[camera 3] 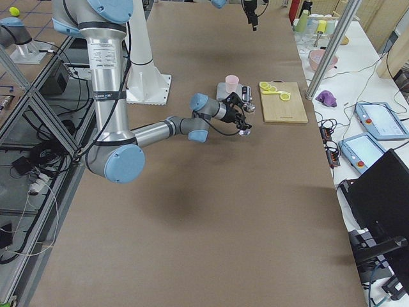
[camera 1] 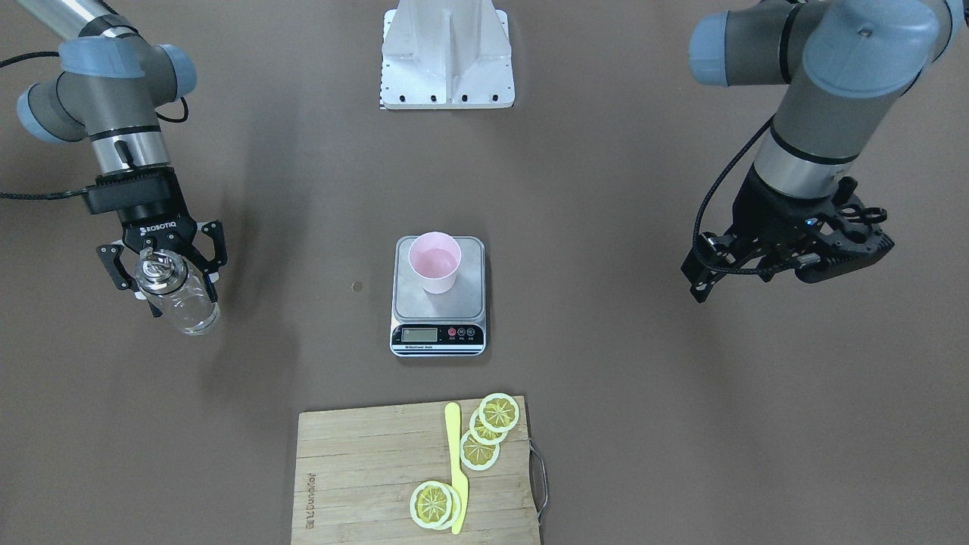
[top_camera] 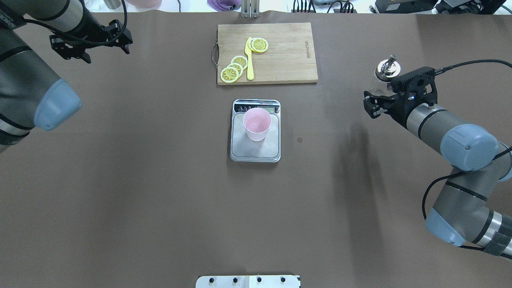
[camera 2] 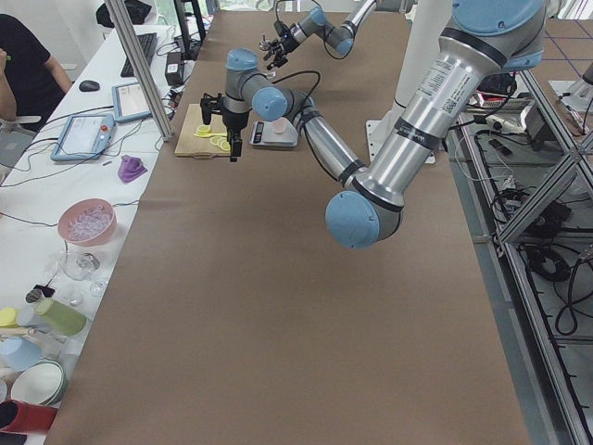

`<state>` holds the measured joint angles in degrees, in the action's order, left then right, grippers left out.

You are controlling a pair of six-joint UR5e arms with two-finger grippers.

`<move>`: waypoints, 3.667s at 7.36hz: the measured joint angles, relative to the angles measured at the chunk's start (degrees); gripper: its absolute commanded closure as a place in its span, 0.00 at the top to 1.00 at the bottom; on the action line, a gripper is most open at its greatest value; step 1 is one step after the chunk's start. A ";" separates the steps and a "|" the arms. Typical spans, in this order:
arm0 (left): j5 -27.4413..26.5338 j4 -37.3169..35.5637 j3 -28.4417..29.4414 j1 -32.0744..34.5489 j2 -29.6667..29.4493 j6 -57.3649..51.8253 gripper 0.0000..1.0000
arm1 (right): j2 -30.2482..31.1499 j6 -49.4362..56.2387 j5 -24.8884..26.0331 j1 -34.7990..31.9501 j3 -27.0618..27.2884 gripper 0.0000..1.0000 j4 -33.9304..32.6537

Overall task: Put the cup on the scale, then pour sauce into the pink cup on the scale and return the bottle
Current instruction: 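Lift the sauce bottle with the right gripper and carry it toward the scale, then tilt the sauce bottle with the right gripper, spout over the pink cup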

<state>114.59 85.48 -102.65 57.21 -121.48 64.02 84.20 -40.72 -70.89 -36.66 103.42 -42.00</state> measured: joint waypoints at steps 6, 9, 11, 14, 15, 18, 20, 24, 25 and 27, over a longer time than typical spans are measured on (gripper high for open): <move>0.02 0.04 0.07 -0.07 0.64 -0.03 0.99 | -6.55 2.42 8.29 5.37 6.70 0.00 -17.11; 0.02 0.10 0.16 -0.11 0.71 -0.24 0.98 | -11.99 8.64 7.72 7.69 9.29 0.00 -22.51; 0.02 0.12 0.26 -0.10 0.72 -0.29 0.98 | -11.58 18.53 12.14 7.91 10.21 0.00 -25.01; 0.02 0.13 0.44 -0.11 0.72 -0.32 0.98 | -11.29 22.69 23.39 10.87 9.76 0.00 -34.37; 0.02 0.13 0.48 -0.12 0.72 -0.35 0.98 | -11.49 22.87 25.18 11.57 9.68 0.00 -37.38; 0.02 0.13 0.51 -0.08 0.84 -0.33 0.98 | -12.66 25.22 30.05 14.05 8.47 0.00 -43.92; 0.02 0.13 0.70 -0.08 0.94 -0.35 0.98 | -15.34 25.83 32.54 15.37 6.63 0.00 -48.01; 0.02 0.20 1.48 -0.14 0.98 -0.38 0.98 | -20.91 27.87 35.54 15.73 -0.48 0.00 -50.15; 0.02 0.26 1.66 -0.13 0.98 -0.40 0.98 | -21.40 28.20 36.46 15.86 -2.01 0.00 -50.14; 0.02 0.32 1.84 -0.14 0.99 -0.46 0.98 | -21.62 28.79 39.65 16.76 -3.79 0.00 -50.28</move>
<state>114.61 85.80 -100.82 57.07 -120.50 63.56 62.59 -11.93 -31.24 -19.90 99.63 -92.28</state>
